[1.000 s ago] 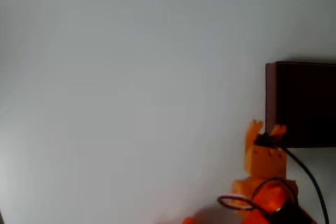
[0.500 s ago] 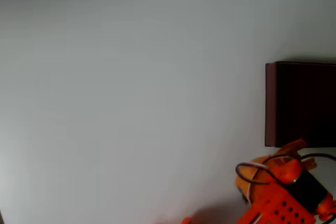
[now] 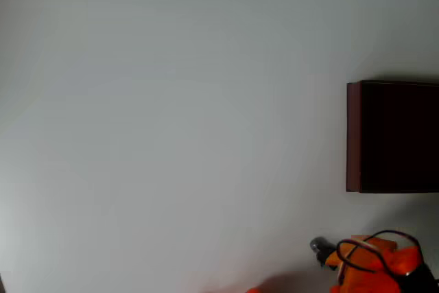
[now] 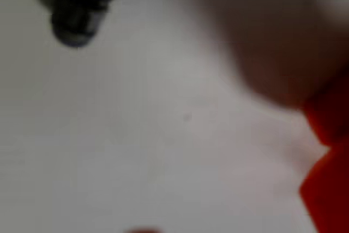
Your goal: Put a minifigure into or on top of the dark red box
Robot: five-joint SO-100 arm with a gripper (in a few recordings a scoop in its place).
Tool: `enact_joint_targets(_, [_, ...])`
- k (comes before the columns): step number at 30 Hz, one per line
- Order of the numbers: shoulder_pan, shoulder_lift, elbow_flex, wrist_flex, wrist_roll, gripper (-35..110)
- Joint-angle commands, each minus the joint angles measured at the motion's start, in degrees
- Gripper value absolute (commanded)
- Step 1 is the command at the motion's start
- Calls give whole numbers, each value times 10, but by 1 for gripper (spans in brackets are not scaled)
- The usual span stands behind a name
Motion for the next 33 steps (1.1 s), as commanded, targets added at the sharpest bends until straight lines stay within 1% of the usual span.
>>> enact_joint_targets(1, [-38,6,-20,-27,108,22])
enact_joint_targets(5, [-86,31,24,-122,195,22])
enact_joint_targets(7, [-96,65,76,-170,213,22])
enact_joint_targets(10, [-105,140,156,-205,243,23])
enact_joint_targets(12, [-100,166,192,-215,239,23])
enact_joint_targets(15, [-84,178,207,-203,221,23])
enact_joint_targets(17, [-86,196,216,-197,236,23])
enact_joint_targets(21, [-105,224,259,-238,265,23])
enact_joint_targets(25, [-96,241,295,-264,248,23])
enact_joint_targets(29, [-75,249,337,-323,190,23])
enact_joint_targets(33, [-52,217,328,-327,139,23])
